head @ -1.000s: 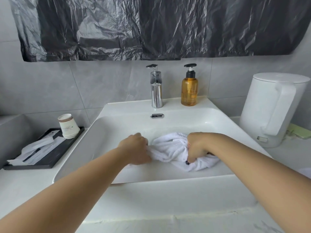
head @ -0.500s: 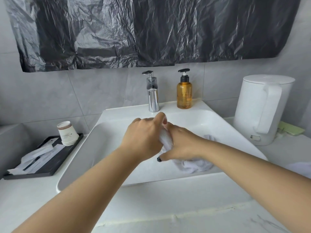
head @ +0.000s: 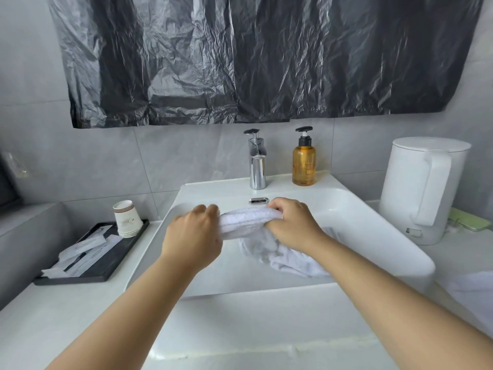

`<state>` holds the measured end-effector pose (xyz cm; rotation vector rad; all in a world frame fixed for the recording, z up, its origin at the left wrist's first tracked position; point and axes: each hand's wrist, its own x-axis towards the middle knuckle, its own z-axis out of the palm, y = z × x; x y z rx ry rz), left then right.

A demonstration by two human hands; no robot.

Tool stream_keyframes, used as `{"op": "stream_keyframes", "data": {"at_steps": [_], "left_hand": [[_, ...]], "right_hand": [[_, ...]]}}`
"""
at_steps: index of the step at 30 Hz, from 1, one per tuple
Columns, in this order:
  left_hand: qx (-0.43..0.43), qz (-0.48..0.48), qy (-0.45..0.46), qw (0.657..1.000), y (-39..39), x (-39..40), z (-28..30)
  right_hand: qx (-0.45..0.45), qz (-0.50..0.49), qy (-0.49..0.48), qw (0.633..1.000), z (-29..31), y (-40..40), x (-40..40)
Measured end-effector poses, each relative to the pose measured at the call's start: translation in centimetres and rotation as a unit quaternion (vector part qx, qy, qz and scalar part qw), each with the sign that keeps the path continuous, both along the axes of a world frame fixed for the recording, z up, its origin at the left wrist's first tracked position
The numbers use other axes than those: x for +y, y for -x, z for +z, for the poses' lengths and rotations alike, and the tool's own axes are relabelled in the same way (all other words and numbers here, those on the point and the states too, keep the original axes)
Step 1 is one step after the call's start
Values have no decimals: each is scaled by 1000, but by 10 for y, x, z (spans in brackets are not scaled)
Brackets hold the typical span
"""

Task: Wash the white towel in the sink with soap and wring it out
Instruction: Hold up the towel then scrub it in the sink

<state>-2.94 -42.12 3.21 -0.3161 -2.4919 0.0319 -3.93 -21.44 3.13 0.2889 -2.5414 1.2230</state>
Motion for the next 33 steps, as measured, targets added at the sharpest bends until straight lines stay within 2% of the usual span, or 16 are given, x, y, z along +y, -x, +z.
{"op": "stream_keyframes", "data": {"at_steps": [2,3,4,6,8,10,12,15,19,23,25,27,28,30,31,33], "left_hand": [[-108,12,-114,988,-5,2,-3],[-169,3,-189,967,-8,6,-3],[-227,-14,-257,939,-10,10,-2],[-321,-61,-337,883,-12,16,-2],[-381,-116,-362,843,-17,23,-5],[-401,-189,-357,822,-21,34,-9],[-380,-238,-381,809,-17,44,-11],[-349,-264,-468,767,-8,59,-9],[-392,-233,-549,700,-3,77,-7],[-422,-192,-607,646,0,78,-9],[-427,-178,-643,611,1,74,-8],[-444,-207,-660,570,1,72,-6],[-453,-221,-668,548,-1,72,-5],[-461,-248,-677,518,-5,74,-3],[-460,-257,-672,520,-5,75,-2],[-462,-255,-641,557,-5,76,-4]], "right_hand": [[-18,-10,106,994,0,-7,-16],[-34,-7,175,984,-1,-9,-25],[-52,6,260,964,-2,-11,-32],[-100,32,425,899,-1,-15,-38],[-150,37,502,851,1,-19,-36],[-190,33,551,812,3,-21,-33],[-219,24,581,784,10,-22,-32],[-185,49,563,804,21,-16,-25],[-136,105,472,865,37,-12,-10],[-175,168,372,896,40,-8,23],[-135,169,244,945,37,-11,46],[-22,152,25,988,32,-17,60],[40,146,-92,984,29,-19,64],[152,142,-274,939,23,-18,66],[210,147,-338,906,20,-15,66],[303,166,-410,844,14,-5,65]]}}
